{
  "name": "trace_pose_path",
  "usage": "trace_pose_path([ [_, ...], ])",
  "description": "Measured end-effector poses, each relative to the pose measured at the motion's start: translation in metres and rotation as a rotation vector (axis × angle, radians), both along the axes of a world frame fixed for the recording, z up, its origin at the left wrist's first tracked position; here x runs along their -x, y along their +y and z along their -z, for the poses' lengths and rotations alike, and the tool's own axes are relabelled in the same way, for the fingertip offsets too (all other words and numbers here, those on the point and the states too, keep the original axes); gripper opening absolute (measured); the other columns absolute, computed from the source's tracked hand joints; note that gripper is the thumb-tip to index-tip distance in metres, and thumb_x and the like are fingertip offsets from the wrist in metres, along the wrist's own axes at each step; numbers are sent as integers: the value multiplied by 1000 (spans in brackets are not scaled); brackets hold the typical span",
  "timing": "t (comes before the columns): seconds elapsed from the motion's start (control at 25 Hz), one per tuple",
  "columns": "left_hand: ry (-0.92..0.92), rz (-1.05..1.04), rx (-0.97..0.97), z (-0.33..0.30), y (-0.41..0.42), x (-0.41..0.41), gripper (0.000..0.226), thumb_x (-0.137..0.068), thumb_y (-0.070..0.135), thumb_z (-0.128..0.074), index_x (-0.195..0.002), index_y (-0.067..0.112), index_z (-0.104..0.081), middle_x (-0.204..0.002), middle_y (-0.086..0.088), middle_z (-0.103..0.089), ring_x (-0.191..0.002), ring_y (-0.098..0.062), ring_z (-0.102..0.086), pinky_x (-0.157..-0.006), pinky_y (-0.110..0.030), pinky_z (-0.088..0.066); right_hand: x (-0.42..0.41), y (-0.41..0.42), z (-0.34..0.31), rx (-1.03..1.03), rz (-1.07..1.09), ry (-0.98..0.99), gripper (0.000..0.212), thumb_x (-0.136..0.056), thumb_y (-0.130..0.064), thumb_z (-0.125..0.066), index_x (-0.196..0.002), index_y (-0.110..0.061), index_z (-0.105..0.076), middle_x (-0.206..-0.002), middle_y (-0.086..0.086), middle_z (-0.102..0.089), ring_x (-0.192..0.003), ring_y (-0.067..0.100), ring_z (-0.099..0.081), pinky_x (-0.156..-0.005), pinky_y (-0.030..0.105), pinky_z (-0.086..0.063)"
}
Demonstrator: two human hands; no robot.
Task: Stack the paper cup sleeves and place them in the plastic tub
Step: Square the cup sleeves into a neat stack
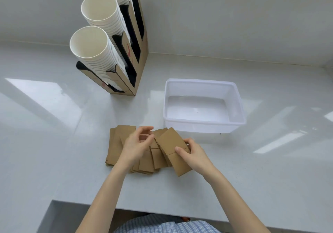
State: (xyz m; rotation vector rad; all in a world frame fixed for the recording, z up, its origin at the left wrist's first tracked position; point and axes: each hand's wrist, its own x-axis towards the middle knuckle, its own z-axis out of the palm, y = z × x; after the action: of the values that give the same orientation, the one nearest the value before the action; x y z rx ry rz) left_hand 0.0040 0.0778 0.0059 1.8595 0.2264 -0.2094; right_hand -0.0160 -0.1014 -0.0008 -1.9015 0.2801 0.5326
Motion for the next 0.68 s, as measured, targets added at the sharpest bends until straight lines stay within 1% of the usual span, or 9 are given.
trace_pose_path([
  [0.08, -13, -117, -28, 0, 17, -2, 23, -85, 13, -55, -107, 19, -58, -93, 8, -61, -89, -13, -57, -71, -16, -44, -4, 3, 2, 18, 46, 30, 33, -90, -29, -51, -119, -15, -47, -103, -1, -57, -91, 16, -56, -63, 17, -44],
  [0.16, -13, -218, -116, 3, 34, -3, 27, -84, 15, -56, -111, 17, -56, -110, -1, -59, -102, -17, -53, -83, -24, -42, -10, 8, 5, 63, 60, 50, 34, -91, -28, -49, -120, -12, -45, -102, 1, -56, -90, 17, -55, -63, 19, -44],
  [0.2, -4, -252, -187, 6, 41, -3, 32, -84, 16, -56, -116, 16, -54, -120, -6, -54, -110, -20, -48, -91, -29, -40, -13, 11, 7, 92, 53, 58, 35, -91, -28, -48, -121, -10, -45, -104, 3, -57, -93, 19, -55, -67, 23, -47],
  [0.28, 42, -287, -342, 10, 51, -2, 42, -83, 20, -57, -124, 15, -47, -134, -12, -43, -126, -29, -36, -105, -41, -32, -16, 17, 14, 162, 35, 64, 38, -91, -28, -46, -123, -7, -43, -115, 9, -56, -104, 25, -55, -86, 34, -49],
  [0.32, 86, -292, -390, 10, 54, -2, 49, -83, 23, -58, -129, 15, -43, -139, -14, -38, -130, -32, -29, -107, -44, -28, -18, 20, 17, 204, 30, 66, 40, -91, -29, -46, -124, -6, -42, -122, 13, -52, -111, 28, -52, -93, 38, -46],
  [0.4, 216, -282, -390, 9, 58, 0, 65, -82, 31, -59, -138, 15, -29, -146, -16, -27, -136, -34, -18, -110, -48, -22, -20, 27, 21, 298, 16, 68, 45, -91, -31, -46, -126, -2, -40, -130, 17, -42, -120, 32, -44, -101, 41, -41],
  [0.52, 340, -231, -344, 13, 56, 2, 86, -79, 39, -62, -143, 9, -12, -151, -18, -17, -139, -36, -11, -114, -47, -16, -22, 33, 20, 341, 0, 52, 44, -92, -30, -45, -123, 1, -39, -131, 20, -38, -120, 34, -42, -101, 41, -40],
  [0.6, 364, -198, -388, 17, 53, 3, 93, -78, 41, -63, -143, 6, -6, -150, -20, -17, -139, -37, -11, -114, -45, -14, -23, 36, 19, 327, -7, 47, 41, -92, -29, -44, -120, 1, -40, -130, 20, -39, -116, 33, -45, -95, 36, -40],
  [0.68, 376, -165, -430, 18, 50, 6, 95, -77, 39, -64, -143, 6, -4, -148, -21, -18, -137, -38, -12, -112, -45, -17, -22, 40, 19, 321, -19, 40, 41, -93, -28, -43, -122, 1, -40, -130, 21, -41, -114, 32, -47, -89, 33, -40],
])
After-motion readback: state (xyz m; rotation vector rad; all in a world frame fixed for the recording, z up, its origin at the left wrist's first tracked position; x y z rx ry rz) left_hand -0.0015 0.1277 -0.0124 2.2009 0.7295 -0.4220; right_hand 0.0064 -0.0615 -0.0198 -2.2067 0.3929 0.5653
